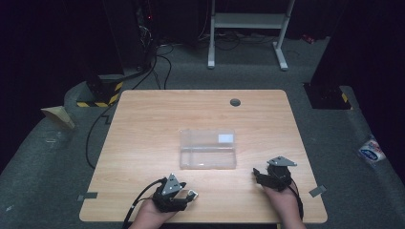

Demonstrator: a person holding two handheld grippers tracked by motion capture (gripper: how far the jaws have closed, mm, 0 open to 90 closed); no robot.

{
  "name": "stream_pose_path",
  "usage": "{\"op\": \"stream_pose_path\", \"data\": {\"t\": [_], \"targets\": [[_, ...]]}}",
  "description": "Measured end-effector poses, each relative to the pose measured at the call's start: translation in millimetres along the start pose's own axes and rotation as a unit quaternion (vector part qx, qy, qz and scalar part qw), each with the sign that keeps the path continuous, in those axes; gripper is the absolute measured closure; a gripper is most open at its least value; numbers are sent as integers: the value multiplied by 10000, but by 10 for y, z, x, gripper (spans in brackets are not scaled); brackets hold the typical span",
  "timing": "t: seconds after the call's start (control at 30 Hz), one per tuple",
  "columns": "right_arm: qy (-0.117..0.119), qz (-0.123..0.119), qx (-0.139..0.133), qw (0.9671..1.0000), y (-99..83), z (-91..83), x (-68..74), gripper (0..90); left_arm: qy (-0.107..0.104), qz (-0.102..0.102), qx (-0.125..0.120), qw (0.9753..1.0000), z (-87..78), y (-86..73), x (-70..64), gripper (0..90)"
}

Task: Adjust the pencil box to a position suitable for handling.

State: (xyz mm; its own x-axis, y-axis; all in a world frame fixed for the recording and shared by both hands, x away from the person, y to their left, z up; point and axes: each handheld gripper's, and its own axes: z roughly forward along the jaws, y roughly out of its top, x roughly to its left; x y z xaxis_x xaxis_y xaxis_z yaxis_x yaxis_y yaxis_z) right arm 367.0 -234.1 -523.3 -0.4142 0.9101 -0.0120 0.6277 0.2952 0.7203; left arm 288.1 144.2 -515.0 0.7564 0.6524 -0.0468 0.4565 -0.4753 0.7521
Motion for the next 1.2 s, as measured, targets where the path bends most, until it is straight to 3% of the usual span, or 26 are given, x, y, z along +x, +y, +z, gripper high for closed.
{"op": "stream_pose_path", "data": {"t": [0.33,0.77,0.9,1.07,1.2], "targets": [[-3,-1,-4,10000,-4,-4,1,269,46,308,120,9994,102,6,-101,527],[-4,-1,-3,10000,-4,-4,2,269,194,251,27,9995,49,-13,-30,638],[-4,-2,-3,10000,-4,-4,2,269,219,268,18,9994,51,-18,-25,627],[-4,-3,-4,10000,-4,-4,1,269,208,228,22,9995,92,-9,-18,536],[-4,-2,-3,10000,-4,-4,2,269,170,216,-4,9996,144,12,-19,537]]}}
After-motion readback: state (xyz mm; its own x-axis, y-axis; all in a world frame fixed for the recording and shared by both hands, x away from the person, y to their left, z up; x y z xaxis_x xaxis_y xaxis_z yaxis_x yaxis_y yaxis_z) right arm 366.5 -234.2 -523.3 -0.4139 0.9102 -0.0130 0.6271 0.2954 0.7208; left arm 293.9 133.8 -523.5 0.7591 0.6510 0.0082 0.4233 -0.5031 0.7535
